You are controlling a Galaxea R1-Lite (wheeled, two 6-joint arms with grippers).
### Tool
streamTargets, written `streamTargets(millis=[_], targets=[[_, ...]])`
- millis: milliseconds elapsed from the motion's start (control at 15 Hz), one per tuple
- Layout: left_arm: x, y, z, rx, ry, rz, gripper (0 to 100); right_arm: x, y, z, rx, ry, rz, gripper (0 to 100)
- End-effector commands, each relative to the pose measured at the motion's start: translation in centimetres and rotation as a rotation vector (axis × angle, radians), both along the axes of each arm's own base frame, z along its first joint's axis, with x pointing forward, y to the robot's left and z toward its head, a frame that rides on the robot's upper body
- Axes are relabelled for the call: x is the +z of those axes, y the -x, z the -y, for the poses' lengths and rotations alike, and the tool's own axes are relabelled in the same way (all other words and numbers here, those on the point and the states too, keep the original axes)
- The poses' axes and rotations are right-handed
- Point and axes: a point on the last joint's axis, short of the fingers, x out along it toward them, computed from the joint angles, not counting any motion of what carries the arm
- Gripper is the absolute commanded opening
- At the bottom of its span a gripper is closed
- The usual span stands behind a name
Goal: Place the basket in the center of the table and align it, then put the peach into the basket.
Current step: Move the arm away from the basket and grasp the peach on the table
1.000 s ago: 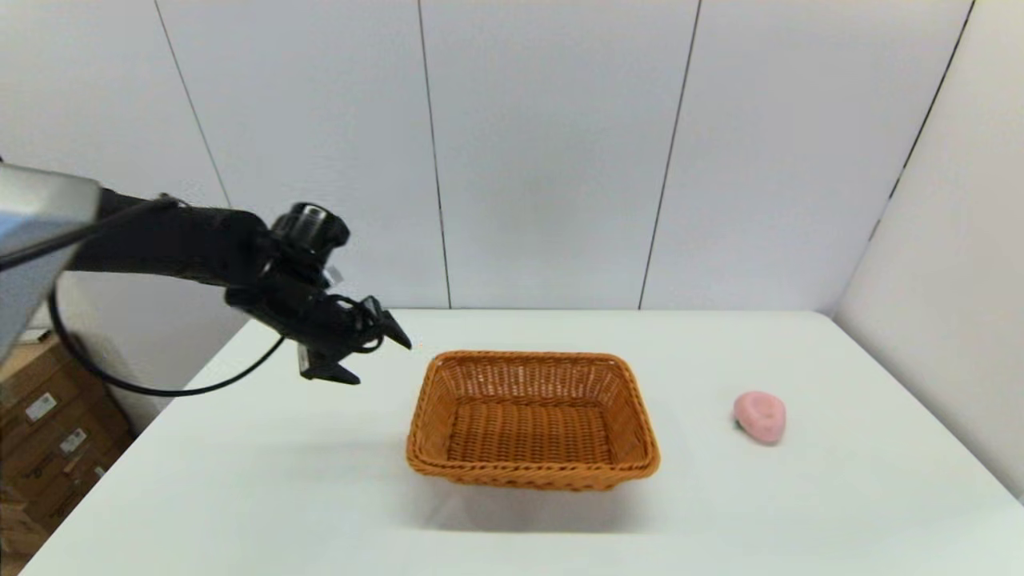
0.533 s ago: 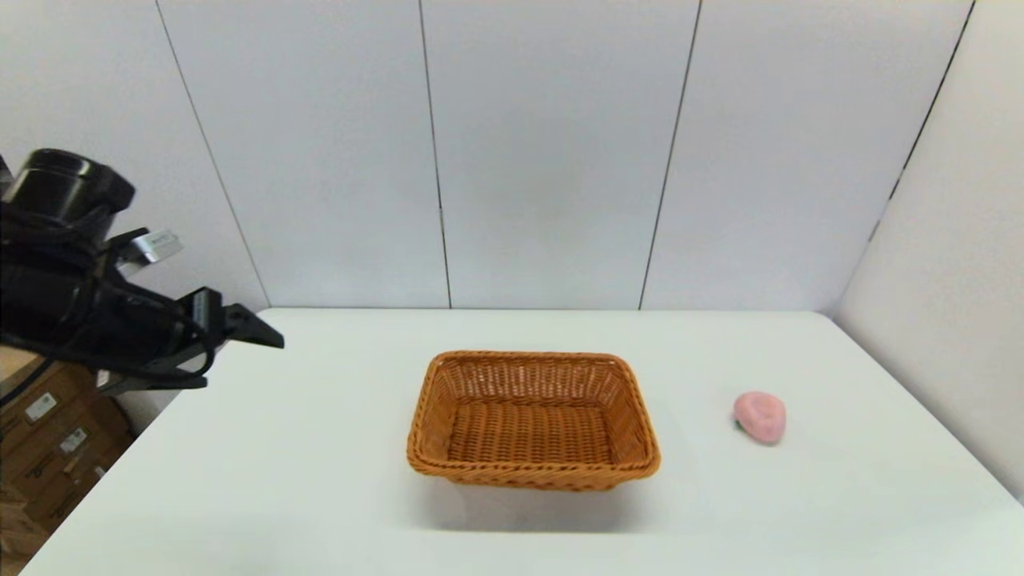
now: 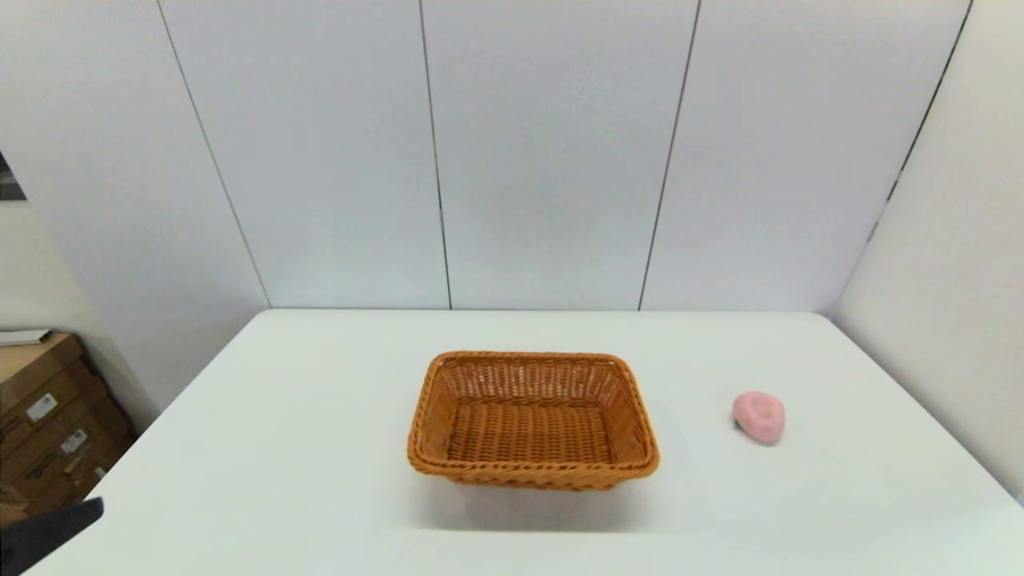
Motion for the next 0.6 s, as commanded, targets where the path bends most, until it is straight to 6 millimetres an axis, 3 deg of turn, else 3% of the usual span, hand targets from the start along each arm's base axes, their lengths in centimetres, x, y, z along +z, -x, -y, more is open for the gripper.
streamTargets(millis=[67, 333, 600], targets=[[-5.6, 6.4, 0.2, -0.033, -0.126, 0.201, 100, 0.0, 0.0, 0.0, 0.000, 0.000, -0.001, 100], [-8.2, 6.2, -0.1, 0.050, -0.203, 0.280, 100, 0.0, 0.0, 0.0, 0.000, 0.000, -0.001, 100], [-11.6, 6.4, -0.1, -0.007, -0.312, 0.417, 100, 0.0, 0.0, 0.0, 0.000, 0.000, 0.000, 100]])
